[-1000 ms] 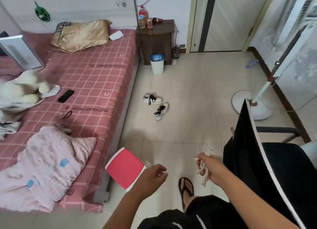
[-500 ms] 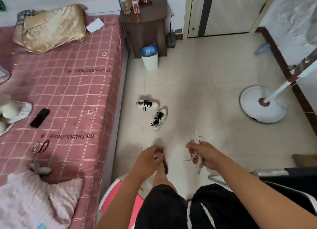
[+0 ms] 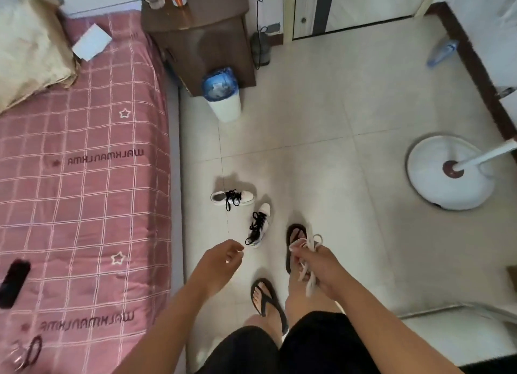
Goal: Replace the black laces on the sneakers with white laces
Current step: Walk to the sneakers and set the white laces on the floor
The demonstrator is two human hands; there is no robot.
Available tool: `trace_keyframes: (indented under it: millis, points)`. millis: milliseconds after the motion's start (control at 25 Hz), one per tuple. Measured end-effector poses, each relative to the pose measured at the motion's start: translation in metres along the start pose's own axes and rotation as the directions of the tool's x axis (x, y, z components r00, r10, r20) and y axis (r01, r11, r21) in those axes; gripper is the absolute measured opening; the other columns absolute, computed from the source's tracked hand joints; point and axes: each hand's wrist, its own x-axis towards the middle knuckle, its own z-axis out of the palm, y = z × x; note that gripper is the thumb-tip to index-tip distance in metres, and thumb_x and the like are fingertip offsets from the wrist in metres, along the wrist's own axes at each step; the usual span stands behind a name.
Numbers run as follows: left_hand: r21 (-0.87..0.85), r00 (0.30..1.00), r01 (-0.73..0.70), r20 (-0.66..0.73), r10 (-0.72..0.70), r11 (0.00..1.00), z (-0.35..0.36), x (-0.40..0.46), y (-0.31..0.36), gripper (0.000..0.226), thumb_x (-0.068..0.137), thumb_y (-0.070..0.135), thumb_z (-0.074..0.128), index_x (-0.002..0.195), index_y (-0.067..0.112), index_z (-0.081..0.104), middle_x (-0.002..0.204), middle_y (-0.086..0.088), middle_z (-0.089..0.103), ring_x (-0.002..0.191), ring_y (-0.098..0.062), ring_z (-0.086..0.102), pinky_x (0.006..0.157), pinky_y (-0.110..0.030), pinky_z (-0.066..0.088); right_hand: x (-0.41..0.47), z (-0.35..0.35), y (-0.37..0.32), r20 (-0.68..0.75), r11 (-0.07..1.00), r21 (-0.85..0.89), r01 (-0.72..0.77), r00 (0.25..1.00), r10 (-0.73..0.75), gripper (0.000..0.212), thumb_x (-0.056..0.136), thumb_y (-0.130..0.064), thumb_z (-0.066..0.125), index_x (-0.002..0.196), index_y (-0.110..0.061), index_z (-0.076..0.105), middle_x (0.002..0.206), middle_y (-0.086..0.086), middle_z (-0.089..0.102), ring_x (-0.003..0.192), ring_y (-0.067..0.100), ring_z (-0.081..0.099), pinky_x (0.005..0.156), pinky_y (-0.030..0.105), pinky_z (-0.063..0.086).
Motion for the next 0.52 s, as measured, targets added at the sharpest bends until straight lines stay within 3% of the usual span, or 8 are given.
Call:
trace_keyframes:
  millis: [200,320,440,520]
  points:
    - [0.067,0.996,0.068,0.047,-0.071,0.995,0.001,0.146,-0.01,0.011,0.095,0.023,0.05,0.097,0.032,0.056,0.093,0.014,0.06,0.083,0.0,0.055,0.066,-0.007,0.04,0.149,0.001,-0.072,-0.048,0.999,-0.01,-0.052,0.998,0.052,0.015,0.09,-0.011,0.059,0.076,-0.006,0.06,0.061,0.008,0.055,0.052,0.016,0.048,0.047,0.024,0.035]
    - [0.225,0.99,0.061,0.107,-0.087,0.972,0.016,0.252,-0.044,0.014,0.096,0.024,0.043,0.101,0.026,0.056,0.098,0.012,0.056,0.088,-0.008,0.053,0.078,-0.019,0.042,0.258,-0.005,-0.098,-0.064,0.991,-0.126,-0.054,0.997,0.047,0.02,0.092,-0.013,0.054,0.079,0.002,0.057,0.058,0.011,0.054,0.045,0.016,0.046,0.042,0.02,0.035]
    - [0.393,0.98,0.047,0.162,-0.119,0.918,0.038,0.347,-0.093,0.014,0.096,0.027,0.037,0.096,0.025,0.051,0.102,0.007,0.055,0.092,-0.013,0.053,0.079,-0.026,0.041,0.363,-0.007,-0.103,-0.087,0.971,-0.231,-0.057,0.995,0.037,0.021,0.094,-0.012,0.051,0.075,-0.003,0.055,0.064,0.011,0.055,0.052,0.019,0.049,0.043,0.019,0.039]
    - [0.541,0.966,-0.028,0.232,-0.117,0.84,0.055,0.405,-0.135,0.018,0.095,0.03,0.039,0.104,0.023,0.053,0.108,0.004,0.056,0.095,-0.015,0.055,0.082,-0.027,0.043,0.44,-0.009,-0.095,-0.082,0.94,-0.336,-0.051,0.996,0.025,0.02,0.096,-0.013,0.048,0.077,-0.005,0.048,0.063,0.01,0.053,0.051,0.017,0.048,0.048,0.024,0.039]
